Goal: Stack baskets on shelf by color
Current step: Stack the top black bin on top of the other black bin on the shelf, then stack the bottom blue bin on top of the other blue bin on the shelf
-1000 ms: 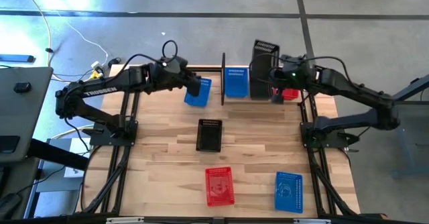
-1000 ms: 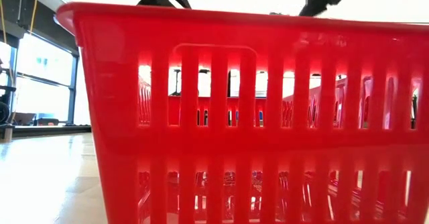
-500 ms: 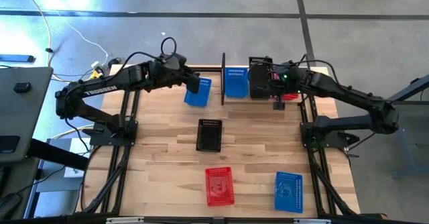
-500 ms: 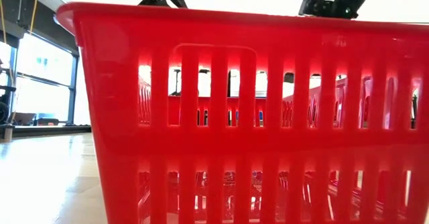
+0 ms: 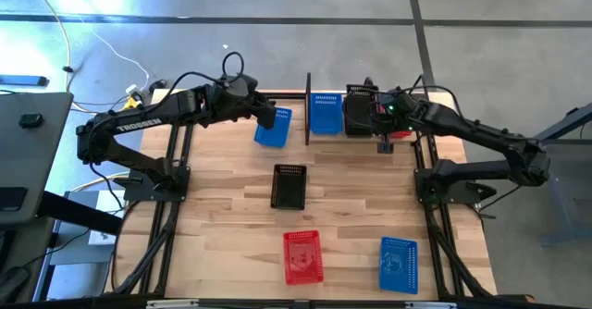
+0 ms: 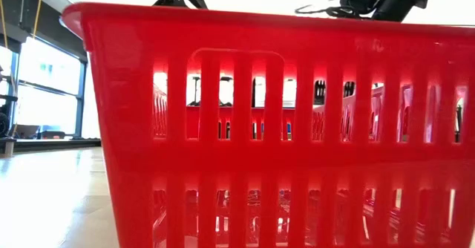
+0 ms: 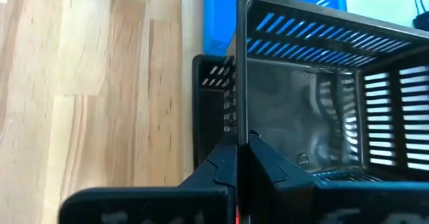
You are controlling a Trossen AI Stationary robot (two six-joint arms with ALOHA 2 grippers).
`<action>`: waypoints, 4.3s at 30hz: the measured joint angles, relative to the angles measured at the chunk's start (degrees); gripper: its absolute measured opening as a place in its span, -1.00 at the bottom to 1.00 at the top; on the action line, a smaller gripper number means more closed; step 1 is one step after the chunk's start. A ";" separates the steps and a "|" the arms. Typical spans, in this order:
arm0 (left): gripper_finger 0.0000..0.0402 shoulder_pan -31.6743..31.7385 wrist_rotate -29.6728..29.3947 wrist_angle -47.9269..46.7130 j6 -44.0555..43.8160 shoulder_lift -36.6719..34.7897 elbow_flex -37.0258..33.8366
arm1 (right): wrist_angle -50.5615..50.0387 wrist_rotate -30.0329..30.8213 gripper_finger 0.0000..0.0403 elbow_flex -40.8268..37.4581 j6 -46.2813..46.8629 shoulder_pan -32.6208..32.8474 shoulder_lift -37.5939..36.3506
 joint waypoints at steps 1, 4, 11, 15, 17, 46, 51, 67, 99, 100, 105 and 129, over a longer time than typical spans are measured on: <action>-0.36 0.00 0.00 -0.02 0.00 0.00 0.00 | 0.19 0.02 -1.00 -0.38 0.11 0.00 0.00; -0.36 0.00 0.00 -0.03 0.00 0.00 0.00 | 0.58 0.11 -1.00 -0.93 0.11 0.02 0.00; -0.36 0.00 0.00 -0.04 -0.02 0.00 -0.01 | 3.94 0.66 -1.00 -4.49 0.06 -0.22 0.00; -0.36 0.00 0.00 -0.04 0.00 0.00 -0.02 | 5.80 1.49 -1.00 -5.01 -1.04 -0.22 0.00; -0.36 0.00 0.00 -0.04 -0.02 0.00 0.00 | 6.65 0.72 -1.00 -5.01 -1.34 -0.22 0.00; -0.36 -0.07 1.29 -0.24 0.60 0.00 -0.02 | 6.62 5.67 -0.60 -4.99 -1.18 0.51 3.72; -0.36 -0.07 1.31 -0.24 2.53 0.00 0.00 | 5.16 7.75 -0.51 -3.77 1.94 2.67 1.44; -0.36 -0.09 6.55 -0.24 5.06 0.00 0.00 | -15.79 8.13 -0.50 6.78 38.92 14.96 -2.56; -0.36 -12.53 13.07 -0.26 11.45 0.02 0.00 | -29.56 -1.09 -0.50 9.46 132.73 59.57 -1.63; -0.36 -12.87 13.07 -0.27 11.44 0.02 0.00 | -29.80 -1.09 -0.50 9.07 134.31 60.81 -1.30; -0.36 -14.41 13.07 -0.28 11.37 0.02 0.00 | -29.95 -1.97 -0.50 8.21 142.00 67.35 1.63; -0.36 -15.91 13.07 -0.26 10.86 0.02 -0.02 | -18.18 -10.90 -0.50 8.19 166.18 86.46 19.76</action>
